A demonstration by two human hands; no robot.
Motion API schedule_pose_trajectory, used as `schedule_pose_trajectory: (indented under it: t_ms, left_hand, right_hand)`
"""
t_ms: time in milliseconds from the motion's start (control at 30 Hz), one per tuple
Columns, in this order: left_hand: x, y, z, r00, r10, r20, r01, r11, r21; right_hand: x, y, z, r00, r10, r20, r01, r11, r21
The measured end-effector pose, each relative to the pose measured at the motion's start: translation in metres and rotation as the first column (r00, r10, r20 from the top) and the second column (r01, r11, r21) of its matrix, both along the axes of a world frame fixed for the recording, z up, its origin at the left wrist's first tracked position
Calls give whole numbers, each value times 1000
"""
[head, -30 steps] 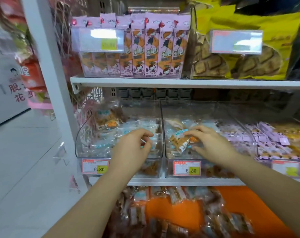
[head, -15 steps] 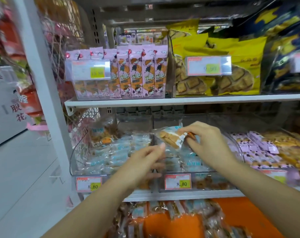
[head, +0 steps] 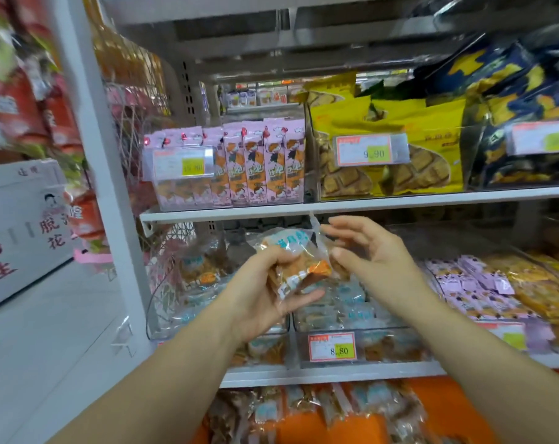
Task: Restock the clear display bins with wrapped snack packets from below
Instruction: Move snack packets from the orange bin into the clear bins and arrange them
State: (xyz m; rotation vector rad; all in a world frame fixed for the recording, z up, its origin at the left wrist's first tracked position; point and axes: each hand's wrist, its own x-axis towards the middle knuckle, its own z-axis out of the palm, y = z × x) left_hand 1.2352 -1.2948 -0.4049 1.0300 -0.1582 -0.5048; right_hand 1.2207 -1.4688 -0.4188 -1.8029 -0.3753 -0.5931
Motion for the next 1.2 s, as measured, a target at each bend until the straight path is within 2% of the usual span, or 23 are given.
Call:
schedule_pose_trajectory:
  t_ms: [100, 233, 333, 400, 433, 533, 600, 700, 867, 967, 1100, 1200]
  left_hand:
    - [1, 2, -3, 999, -38, -5, 38, 999, 5]
    - [1, 5, -12, 995, -98, -17, 98, 995, 7]
    - [-1, 11, -29, 1000, -30, 2, 31, 999, -22]
    - [-1, 17, -47, 998, 57, 35, -57, 998, 14]
    - [0, 20, -55, 994, 94, 59, -98, 993, 63]
    - [5, 27, -69, 969, 203, 137, -226, 957, 181]
    - [6, 28, -71, 943, 244, 225, -299, 919, 257]
    - [1, 27, -73, 914, 239, 327, -343, 885, 314]
    - [-2, 32, -73, 879, 209, 429, -378, 854, 357]
    - [-9, 33, -73, 902, 140, 408, -304, 877, 372]
    - [-15, 28, -71, 948, 91, 304, -176, 947, 267]
    - [-14, 24, -71, 940, 122, 319, -212, 941, 265]
  right_hand:
    - [3, -3, -3, 983, -44, -181, 48, 999, 21]
    - [5, -12, -6, 885, 117, -450, -70, 990, 120]
    - [1, -15, -10, 777, 267, -570, -193, 963, 188]
    - [1, -10, -18, 724, 306, -618, -207, 951, 229]
    - [2, -6, -22, 731, 290, -618, -181, 955, 234]
    - [5, 11, -32, 828, 163, -536, -49, 974, 220]
    - [2, 25, -38, 838, 152, -524, -68, 982, 176]
    - [-6, 45, -49, 844, 266, -466, -192, 961, 200]
    - [-10, 47, -56, 898, 156, -411, -87, 979, 182]
    - [-14, 42, -54, 909, 88, -407, -35, 990, 135]
    - [-13, 38, -57, 907, -97, -411, 119, 992, 29]
    - [-17, 42, -59, 936, -73, -345, 95, 994, 47]
